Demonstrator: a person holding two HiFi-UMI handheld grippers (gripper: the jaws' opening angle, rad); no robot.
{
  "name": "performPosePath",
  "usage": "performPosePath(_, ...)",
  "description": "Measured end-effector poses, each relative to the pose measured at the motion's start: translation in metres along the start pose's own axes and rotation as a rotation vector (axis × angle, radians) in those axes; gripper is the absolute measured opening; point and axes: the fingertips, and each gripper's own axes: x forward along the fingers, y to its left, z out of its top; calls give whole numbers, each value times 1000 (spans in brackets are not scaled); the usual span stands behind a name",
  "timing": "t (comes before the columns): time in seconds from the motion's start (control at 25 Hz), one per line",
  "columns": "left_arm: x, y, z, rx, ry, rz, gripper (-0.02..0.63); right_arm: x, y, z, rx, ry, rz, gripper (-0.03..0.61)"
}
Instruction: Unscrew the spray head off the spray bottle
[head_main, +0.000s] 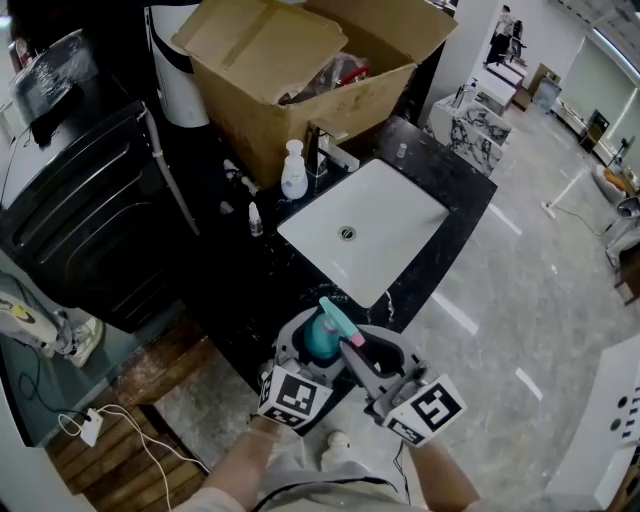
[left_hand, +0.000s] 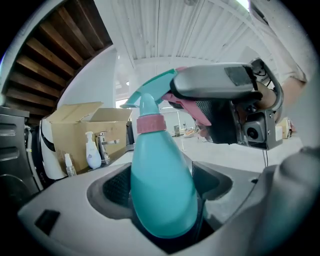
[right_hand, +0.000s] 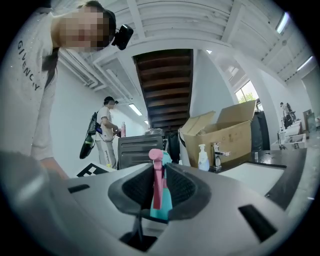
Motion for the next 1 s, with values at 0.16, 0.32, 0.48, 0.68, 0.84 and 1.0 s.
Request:
performPosePath(0.16,0,-1,0,2,1,0,377,-11,-16,-2,19,-1,-29,71)
performPosePath(0.32,-2,-1,0,0,2,-4,377,-20,-29,-2,20,4,-57,72)
performPosePath(0.48,-4,-2,0,-1,1,-11,377,-25,-46,-6,46,3,-105,43)
performPosePath(0.68,-3,-2,-1,-7,4,-3,377,-31,-37,6,42,-20,-75,35)
performPosePath(0.84,-4,-2,-2,-12,9,3,377,-29,-16,-6,16,29,-34,18)
performPosePath(1.0,-4,-3,-2,-14,12,1,377,-21,-21,-15,24,43,-79,17)
